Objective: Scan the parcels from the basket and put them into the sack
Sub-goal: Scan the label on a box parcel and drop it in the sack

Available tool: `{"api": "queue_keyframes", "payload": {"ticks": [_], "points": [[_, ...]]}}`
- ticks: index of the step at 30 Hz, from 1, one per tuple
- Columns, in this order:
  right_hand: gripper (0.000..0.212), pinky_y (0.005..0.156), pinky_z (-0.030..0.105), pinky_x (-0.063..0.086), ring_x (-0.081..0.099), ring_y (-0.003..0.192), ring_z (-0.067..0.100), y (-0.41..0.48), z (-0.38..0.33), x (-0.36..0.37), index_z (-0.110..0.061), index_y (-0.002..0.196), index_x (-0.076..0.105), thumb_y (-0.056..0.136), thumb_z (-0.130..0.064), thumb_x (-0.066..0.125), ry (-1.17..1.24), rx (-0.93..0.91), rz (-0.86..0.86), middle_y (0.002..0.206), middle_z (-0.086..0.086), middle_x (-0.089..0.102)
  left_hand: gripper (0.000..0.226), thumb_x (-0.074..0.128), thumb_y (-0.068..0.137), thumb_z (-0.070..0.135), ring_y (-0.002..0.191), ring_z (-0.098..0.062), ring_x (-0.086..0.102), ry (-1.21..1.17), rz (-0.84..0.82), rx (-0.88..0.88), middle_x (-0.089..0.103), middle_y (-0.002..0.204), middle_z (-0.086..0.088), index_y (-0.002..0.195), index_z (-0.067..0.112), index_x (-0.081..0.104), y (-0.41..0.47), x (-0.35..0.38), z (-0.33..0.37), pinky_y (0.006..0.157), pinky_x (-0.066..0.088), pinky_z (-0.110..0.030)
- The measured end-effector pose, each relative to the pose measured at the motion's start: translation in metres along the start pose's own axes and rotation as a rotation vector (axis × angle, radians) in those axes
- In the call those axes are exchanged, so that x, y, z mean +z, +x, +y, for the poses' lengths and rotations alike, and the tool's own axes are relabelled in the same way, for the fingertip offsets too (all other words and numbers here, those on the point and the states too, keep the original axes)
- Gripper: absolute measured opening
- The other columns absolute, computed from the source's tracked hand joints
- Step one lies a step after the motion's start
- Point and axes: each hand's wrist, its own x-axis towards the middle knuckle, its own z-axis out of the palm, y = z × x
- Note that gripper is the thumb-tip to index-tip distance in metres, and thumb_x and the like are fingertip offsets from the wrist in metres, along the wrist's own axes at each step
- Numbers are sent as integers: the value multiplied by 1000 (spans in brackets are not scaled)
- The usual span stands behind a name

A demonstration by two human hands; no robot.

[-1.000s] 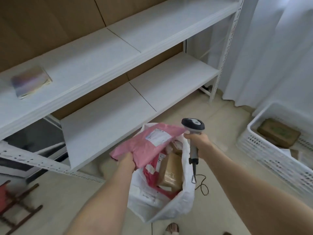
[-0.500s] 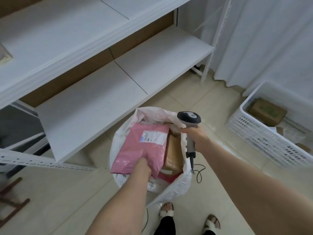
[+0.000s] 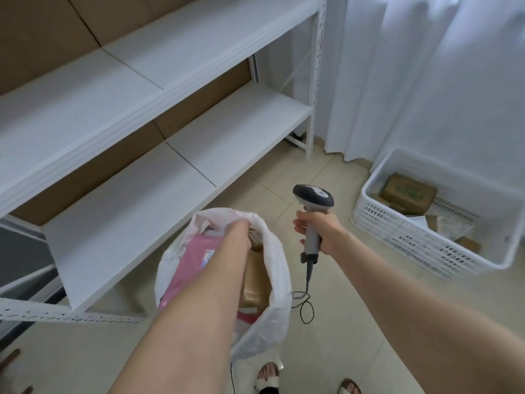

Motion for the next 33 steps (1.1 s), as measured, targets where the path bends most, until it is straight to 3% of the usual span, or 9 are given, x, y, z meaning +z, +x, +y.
{"api": "queue_keyframes", "payload": {"ticks": [2, 3, 6, 11, 19, 23, 33], "points": [[14, 69, 36, 50, 63, 67, 17, -13, -18, -28, -12, 95, 59, 86, -8, 69, 96, -16, 15, 77, 5, 68, 13, 52, 93, 9, 101, -22, 49, 92, 50, 54, 52, 133, -17, 104, 4, 50, -13, 31, 11, 89, 47, -35], [13, 72, 38, 50, 63, 67, 16, -19, -27, -44, -14, 94, 59, 87, -8, 69, 149, -25, 23, 75, 5, 67, 14, 55, 91, 9, 101, -22, 50, 105, 40, 95, 52, 134, -17, 105, 5, 52, -22, 50, 19, 94, 46, -36], [9, 82, 42, 50, 62, 68, 14, -36, -51, -93, -15, 87, 60, 89, -10, 67, 295, -43, 42, 74, 3, 66, 36, 59, 89, 12, 115, -26, 55, 120, 8, 173, 52, 135, -14, 124, 5, 54, -59, 111, 34, 92, 47, -36], [8, 93, 45, 50, 62, 73, 15, -51, -77, -171, -12, 85, 61, 89, -13, 68, 490, -35, 97, 79, 4, 65, 45, 57, 91, 10, 123, -30, 48, 187, -87, 245, 46, 138, -13, 134, 6, 46, -101, 205, 43, 94, 45, -39], [17, 74, 38, 51, 61, 72, 16, -15, -108, -287, -7, 103, 62, 90, -16, 67, 712, -64, 158, 78, 4, 64, 46, 58, 90, 10, 126, -27, 45, 313, -239, 296, 44, 142, -13, 134, 7, 45, -104, 363, 51, 95, 44, -38], [10, 72, 38, 53, 61, 68, 16, 28, -135, -348, -6, 95, 62, 90, -14, 67, 778, -63, 224, 75, 5, 64, 50, 57, 91, 8, 131, -27, 41, 377, -325, 260, 41, 145, -13, 138, 7, 41, -79, 450, 58, 88, 44, -37], [9, 69, 37, 51, 61, 70, 15, 134, -176, -491, -10, 92, 62, 91, -18, 66, 927, 41, 407, 76, 2, 64, 44, 60, 90, 12, 126, -27, 46, 601, -386, 186, 47, 140, -12, 133, 7, 48, -11, 631, 66, 92, 48, -38]]}}
